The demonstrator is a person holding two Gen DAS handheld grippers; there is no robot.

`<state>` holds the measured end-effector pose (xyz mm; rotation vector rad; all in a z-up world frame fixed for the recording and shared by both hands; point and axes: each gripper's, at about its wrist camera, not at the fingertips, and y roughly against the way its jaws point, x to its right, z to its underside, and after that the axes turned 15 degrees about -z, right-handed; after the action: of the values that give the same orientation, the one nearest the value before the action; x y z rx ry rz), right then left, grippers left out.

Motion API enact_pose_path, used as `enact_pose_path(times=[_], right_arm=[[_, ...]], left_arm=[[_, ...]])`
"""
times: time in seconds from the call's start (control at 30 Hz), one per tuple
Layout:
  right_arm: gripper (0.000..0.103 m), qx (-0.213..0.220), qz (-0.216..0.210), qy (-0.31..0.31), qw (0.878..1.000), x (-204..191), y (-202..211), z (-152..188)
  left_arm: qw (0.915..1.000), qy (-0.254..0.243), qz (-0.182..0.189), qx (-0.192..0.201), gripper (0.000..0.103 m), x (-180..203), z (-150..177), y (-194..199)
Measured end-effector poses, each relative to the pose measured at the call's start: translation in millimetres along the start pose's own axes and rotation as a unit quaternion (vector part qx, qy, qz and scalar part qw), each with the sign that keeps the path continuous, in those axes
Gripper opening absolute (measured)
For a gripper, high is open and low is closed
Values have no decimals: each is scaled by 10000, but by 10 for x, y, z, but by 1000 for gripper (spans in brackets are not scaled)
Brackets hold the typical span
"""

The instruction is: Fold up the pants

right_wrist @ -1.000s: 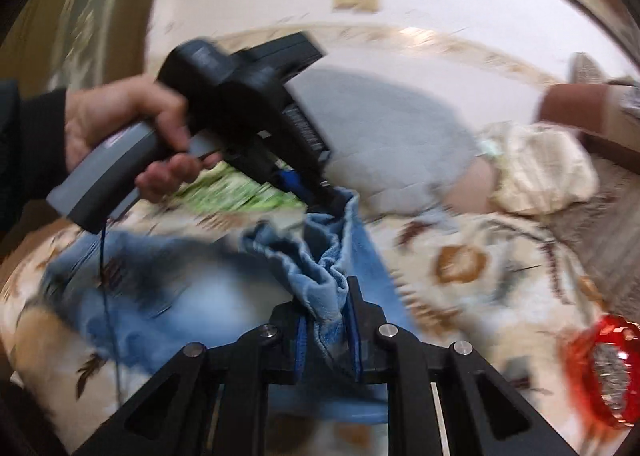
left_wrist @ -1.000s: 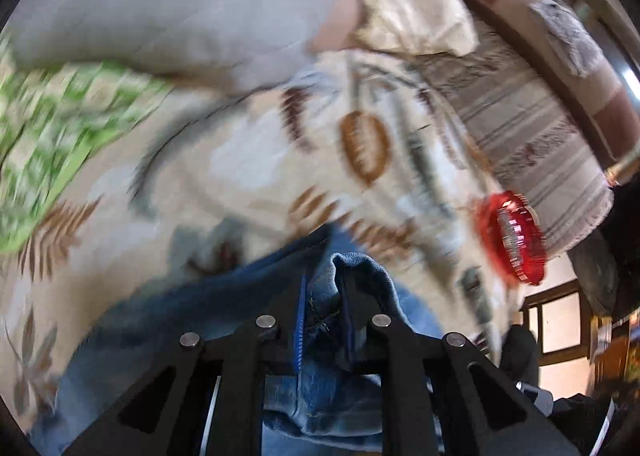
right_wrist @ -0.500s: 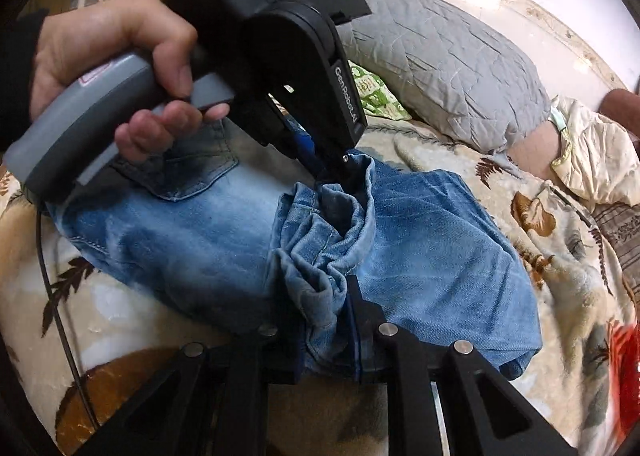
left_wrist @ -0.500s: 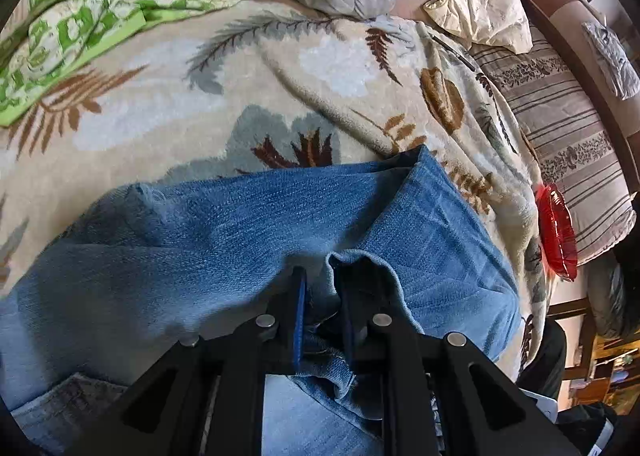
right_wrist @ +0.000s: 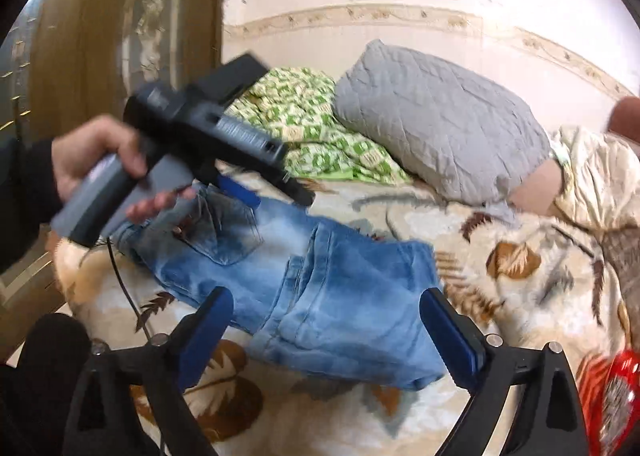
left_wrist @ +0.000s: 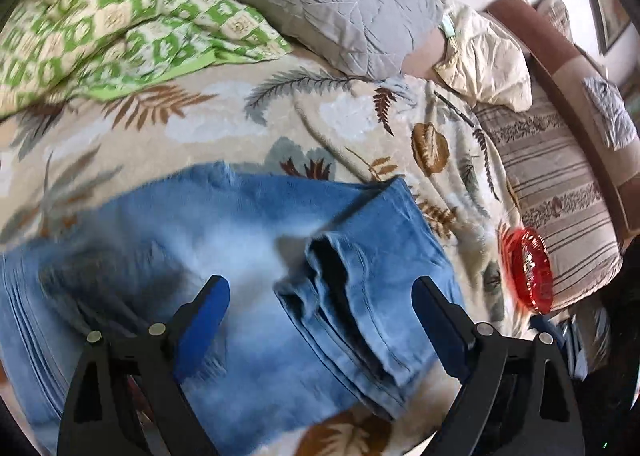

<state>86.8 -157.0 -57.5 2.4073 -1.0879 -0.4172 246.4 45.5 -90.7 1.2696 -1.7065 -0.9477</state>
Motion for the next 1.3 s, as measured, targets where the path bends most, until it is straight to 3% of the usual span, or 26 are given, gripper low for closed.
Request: enact_pose_path(times=[0.23,0.5,0.6,0.7,0.77,0.87,0.93,1.03,1.13,1.3], right_arm=[[96,-155,378,212,9989,293,122,-78],[96,-734,334,59,9967,565,-10,-102],[96,-864,271,34,9959,645,-81,-99],[96,-1014,201,-46,9946,813,-185,-137],[96,-1090,84,-102,9940,979,-266,-210],[96,-1287,-348,-203,9909,1246,-460,-401],[96,-1560,-623,-168,9857,1367,-655,-516],[96,-2238,-764,138,9715,1476,-1074,-620],[86,-2755,-886,619,9552,1445,-1440,-637],[85,-3454,-1071,1743,9159,1216,-1836,-566]], left_arm=[[9979,548,-247,-251,94,174,198,-276],[9908,1059,-590,-598,96,259,289,-730],[9913,1064,-631,-447,102,289,311,-785],[9925,920,-758,-258,102,360,344,-769],[9939,663,-869,-173,98,397,385,-771],[9927,332,-1162,16,80,413,465,-730],[9919,280,-1235,102,58,368,503,-691],[9925,355,-1163,152,38,249,527,-655],[9936,477,-1002,209,33,172,546,-644],[9940,721,-785,235,33,108,578,-617]])
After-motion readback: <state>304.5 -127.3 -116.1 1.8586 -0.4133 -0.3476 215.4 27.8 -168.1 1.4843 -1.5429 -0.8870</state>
